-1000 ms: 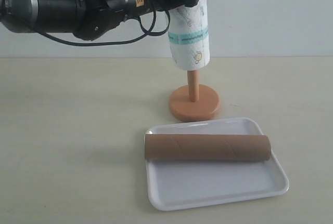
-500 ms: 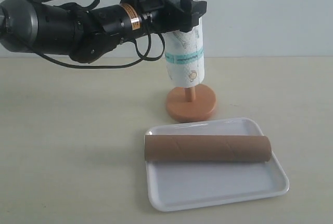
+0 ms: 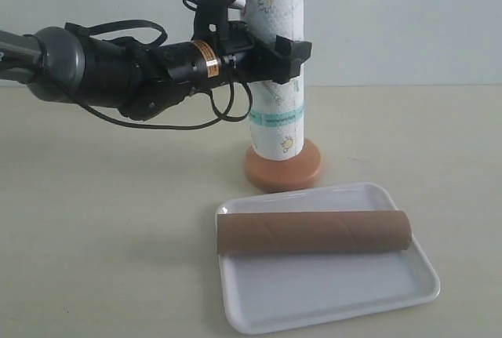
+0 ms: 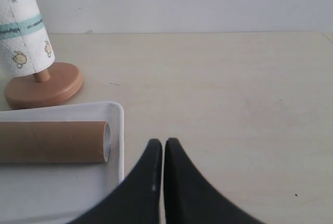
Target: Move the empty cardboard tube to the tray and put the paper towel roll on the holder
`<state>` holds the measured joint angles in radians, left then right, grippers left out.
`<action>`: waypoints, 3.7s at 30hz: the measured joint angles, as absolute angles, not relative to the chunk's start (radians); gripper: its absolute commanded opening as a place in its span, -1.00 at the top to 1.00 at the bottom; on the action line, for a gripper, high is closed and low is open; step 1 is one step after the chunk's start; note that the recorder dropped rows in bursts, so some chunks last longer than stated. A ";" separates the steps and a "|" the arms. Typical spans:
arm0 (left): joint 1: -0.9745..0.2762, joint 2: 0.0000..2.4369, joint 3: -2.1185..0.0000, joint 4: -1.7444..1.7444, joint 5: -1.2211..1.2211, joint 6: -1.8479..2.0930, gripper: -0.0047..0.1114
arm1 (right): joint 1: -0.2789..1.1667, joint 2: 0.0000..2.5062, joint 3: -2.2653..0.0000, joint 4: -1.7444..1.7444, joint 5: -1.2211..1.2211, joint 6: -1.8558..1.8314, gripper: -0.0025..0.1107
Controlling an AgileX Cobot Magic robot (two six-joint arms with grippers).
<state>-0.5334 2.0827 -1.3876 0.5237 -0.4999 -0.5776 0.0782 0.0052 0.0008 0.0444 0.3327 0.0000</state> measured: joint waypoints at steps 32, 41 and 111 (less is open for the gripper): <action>-0.533 1.728 -1.412 0.668 -0.510 -0.574 -0.49 | 0.078 0.005 0.001 0.044 0.333 0.000 0.93; -0.533 1.488 -1.412 1.098 -0.483 -0.905 -0.08 | 0.078 0.005 0.001 0.044 0.333 0.000 0.93; -0.533 0.748 -1.046 0.231 0.212 0.051 0.84 | 0.078 0.005 0.001 0.044 0.334 0.000 0.93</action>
